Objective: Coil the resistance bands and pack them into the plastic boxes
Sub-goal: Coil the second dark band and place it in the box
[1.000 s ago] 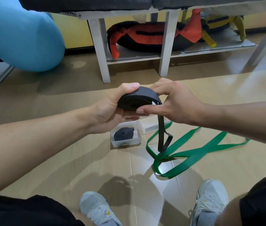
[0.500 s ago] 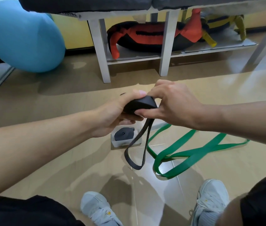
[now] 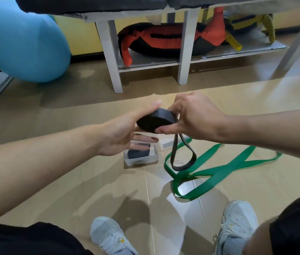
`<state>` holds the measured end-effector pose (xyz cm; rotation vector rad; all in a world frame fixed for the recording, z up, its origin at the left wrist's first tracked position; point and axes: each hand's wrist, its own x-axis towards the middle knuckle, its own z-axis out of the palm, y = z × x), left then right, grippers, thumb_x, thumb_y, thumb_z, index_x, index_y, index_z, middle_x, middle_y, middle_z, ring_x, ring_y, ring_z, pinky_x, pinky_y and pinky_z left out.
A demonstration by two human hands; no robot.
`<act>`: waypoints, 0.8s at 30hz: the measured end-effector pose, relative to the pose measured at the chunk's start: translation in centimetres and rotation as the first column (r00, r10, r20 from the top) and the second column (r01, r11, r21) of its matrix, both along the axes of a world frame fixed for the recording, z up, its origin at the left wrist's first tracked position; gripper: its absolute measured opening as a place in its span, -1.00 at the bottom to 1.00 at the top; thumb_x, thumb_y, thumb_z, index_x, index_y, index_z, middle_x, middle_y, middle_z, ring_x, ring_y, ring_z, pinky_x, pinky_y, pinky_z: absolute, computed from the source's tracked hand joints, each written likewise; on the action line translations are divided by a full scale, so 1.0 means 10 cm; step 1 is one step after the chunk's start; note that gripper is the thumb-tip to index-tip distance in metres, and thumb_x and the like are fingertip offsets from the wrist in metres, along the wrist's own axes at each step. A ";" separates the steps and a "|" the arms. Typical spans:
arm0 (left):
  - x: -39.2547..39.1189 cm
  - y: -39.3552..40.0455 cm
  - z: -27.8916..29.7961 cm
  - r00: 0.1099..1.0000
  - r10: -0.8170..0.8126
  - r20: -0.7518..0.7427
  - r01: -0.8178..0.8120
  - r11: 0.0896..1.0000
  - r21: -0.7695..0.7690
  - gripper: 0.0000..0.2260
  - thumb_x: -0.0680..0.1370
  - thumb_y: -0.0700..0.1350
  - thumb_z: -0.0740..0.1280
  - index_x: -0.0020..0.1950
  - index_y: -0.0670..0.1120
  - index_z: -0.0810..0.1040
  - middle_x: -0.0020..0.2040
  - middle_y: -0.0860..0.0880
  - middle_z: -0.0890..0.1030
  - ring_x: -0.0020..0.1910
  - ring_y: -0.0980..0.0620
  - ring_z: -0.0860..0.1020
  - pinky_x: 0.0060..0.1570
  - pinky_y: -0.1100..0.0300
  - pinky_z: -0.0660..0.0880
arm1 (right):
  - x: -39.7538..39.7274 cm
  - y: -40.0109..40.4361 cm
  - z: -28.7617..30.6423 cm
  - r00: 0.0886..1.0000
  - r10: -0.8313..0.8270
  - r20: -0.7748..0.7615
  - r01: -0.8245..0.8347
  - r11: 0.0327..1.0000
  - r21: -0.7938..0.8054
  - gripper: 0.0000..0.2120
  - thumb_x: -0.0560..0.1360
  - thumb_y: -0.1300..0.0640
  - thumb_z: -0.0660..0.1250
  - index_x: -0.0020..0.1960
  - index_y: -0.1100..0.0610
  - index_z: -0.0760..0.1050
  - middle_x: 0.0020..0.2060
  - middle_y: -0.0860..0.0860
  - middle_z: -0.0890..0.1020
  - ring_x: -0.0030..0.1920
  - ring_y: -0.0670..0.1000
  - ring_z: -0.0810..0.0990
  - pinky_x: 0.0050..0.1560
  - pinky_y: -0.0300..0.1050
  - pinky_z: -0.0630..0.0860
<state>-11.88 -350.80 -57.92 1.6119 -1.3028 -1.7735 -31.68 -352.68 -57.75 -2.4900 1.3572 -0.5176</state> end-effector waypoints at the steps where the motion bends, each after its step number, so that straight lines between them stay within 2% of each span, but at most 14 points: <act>1: -0.03 0.02 0.00 0.998 -0.028 0.058 0.029 0.999 -0.020 -0.42 0.39 0.34 0.40 0.30 0.05 0.56 0.17 -0.08 0.70 0.16 -0.08 0.68 0.24 -0.06 0.58 | 0.01 0.02 0.00 0.999 0.013 -0.045 -0.015 1.000 -0.025 -0.62 0.40 -0.24 0.48 0.02 0.03 0.71 -0.24 -0.08 0.58 -0.25 -0.07 0.53 -0.33 -0.20 0.48; 4: -0.10 0.06 -0.02 0.995 -0.015 0.103 0.025 0.996 -0.090 -0.59 0.50 0.25 0.39 0.21 0.02 0.60 0.07 -0.04 0.73 0.08 -0.02 0.69 0.06 0.11 0.59 | 0.05 0.06 -0.01 0.997 0.048 -0.065 -0.053 0.996 -0.077 -0.59 0.41 -0.29 0.40 0.03 0.00 0.70 -0.16 -0.04 0.58 -0.20 -0.05 0.53 -0.25 -0.05 0.57; 7: -0.09 0.04 0.00 0.997 0.064 -0.053 -0.069 0.993 -0.097 -0.64 0.55 0.20 0.35 0.18 -0.03 0.62 -0.07 -0.04 0.74 -0.10 0.01 0.71 0.12 0.10 0.58 | 0.05 0.04 0.01 0.997 0.014 0.075 -0.010 0.998 -0.054 -0.62 0.39 -0.31 0.39 -0.05 -0.03 0.69 -0.23 -0.11 0.59 -0.19 -0.08 0.52 -0.24 -0.09 0.54; 9: -0.05 0.02 0.02 0.980 0.075 -0.184 -0.085 0.995 -0.046 -0.53 0.53 0.23 0.32 0.24 -0.09 0.62 -0.12 -0.06 0.70 -0.20 0.01 0.66 0.10 0.08 0.53 | 0.03 0.01 0.02 0.986 -0.002 0.167 0.008 0.999 -0.036 -0.69 0.37 -0.31 0.43 -0.10 -0.09 0.65 -0.25 -0.18 0.56 -0.17 -0.11 0.51 -0.22 -0.15 0.50; 12: -0.01 0.01 0.02 0.934 0.060 -0.353 -0.053 0.998 0.031 -0.38 0.47 0.27 0.29 0.34 -0.16 0.58 -0.03 -0.12 0.68 -0.17 -0.02 0.65 0.06 0.08 0.52 | 0.01 0.01 0.00 0.965 0.033 0.261 -0.036 0.999 0.006 -0.64 0.37 -0.27 0.46 0.00 -0.04 0.70 -0.28 -0.20 0.57 -0.14 -0.13 0.54 -0.25 -0.32 0.44; 14: 0.03 0.01 0.02 0.923 0.044 -0.382 -0.026 0.998 0.053 -0.38 0.48 0.27 0.27 0.36 -0.14 0.56 0.12 -0.14 0.69 -0.01 -0.06 0.69 0.16 0.02 0.55 | 0.00 0.01 -0.01 0.960 0.047 0.277 -0.051 0.999 0.005 -0.64 0.38 -0.25 0.47 -0.02 0.00 0.72 -0.32 -0.21 0.56 -0.21 -0.15 0.55 -0.31 -0.39 0.41; 15: 0.04 0.00 0.02 0.929 0.028 -0.369 -0.007 0.998 0.056 -0.39 0.49 0.27 0.27 0.38 -0.12 0.54 0.20 -0.15 0.69 0.11 -0.10 0.69 0.25 -0.05 0.53 | 0.00 0.01 -0.01 0.965 0.041 0.259 -0.042 0.999 0.000 -0.61 0.37 -0.27 0.46 -0.04 0.02 0.72 -0.33 -0.17 0.57 -0.25 -0.13 0.56 -0.33 -0.37 0.41; 17: 0.04 -0.01 0.03 0.962 -0.006 -0.273 0.018 0.999 0.040 -0.41 0.48 0.28 0.31 0.38 -0.06 0.55 0.26 -0.16 0.68 0.23 -0.16 0.66 0.34 -0.18 0.50 | -0.01 -0.01 -0.01 0.980 0.019 0.196 -0.020 1.000 0.004 -0.56 0.37 -0.30 0.44 -0.06 0.06 0.73 -0.33 -0.08 0.61 -0.30 -0.07 0.58 -0.33 -0.20 0.52; 19: 0.01 0.01 0.04 0.996 -0.030 -0.084 0.030 1.000 -0.003 -0.44 0.40 0.29 0.39 0.29 0.00 0.61 0.19 -0.11 0.71 0.20 -0.12 0.67 0.32 -0.19 0.52 | -0.02 -0.01 0.00 0.993 0.016 0.119 -0.018 1.000 0.017 -0.60 0.39 -0.27 0.43 -0.07 0.05 0.73 -0.33 -0.03 0.63 -0.31 -0.03 0.59 -0.32 -0.07 0.56; 21: -0.03 0.06 0.04 0.998 -0.050 0.036 0.051 0.998 -0.026 -0.46 0.36 0.27 0.43 0.24 0.01 0.63 0.12 -0.08 0.73 0.17 -0.08 0.68 0.31 -0.15 0.54 | 0.00 0.02 0.01 0.998 0.041 0.056 -0.041 0.999 0.004 -0.61 0.41 -0.27 0.39 -0.07 0.03 0.73 -0.31 -0.01 0.65 -0.32 -0.01 0.60 -0.31 0.02 0.58; 24: -0.08 0.08 0.00 0.999 0.000 0.045 0.004 0.997 -0.080 -0.58 0.47 0.21 0.41 0.24 0.00 0.61 0.07 -0.06 0.75 0.12 -0.05 0.70 0.36 -0.10 0.50 | 0.04 0.04 0.01 0.998 0.053 0.038 -0.051 0.998 -0.034 -0.56 0.39 -0.31 0.32 -0.07 0.02 0.72 -0.28 0.00 0.66 -0.31 0.01 0.60 -0.31 0.05 0.57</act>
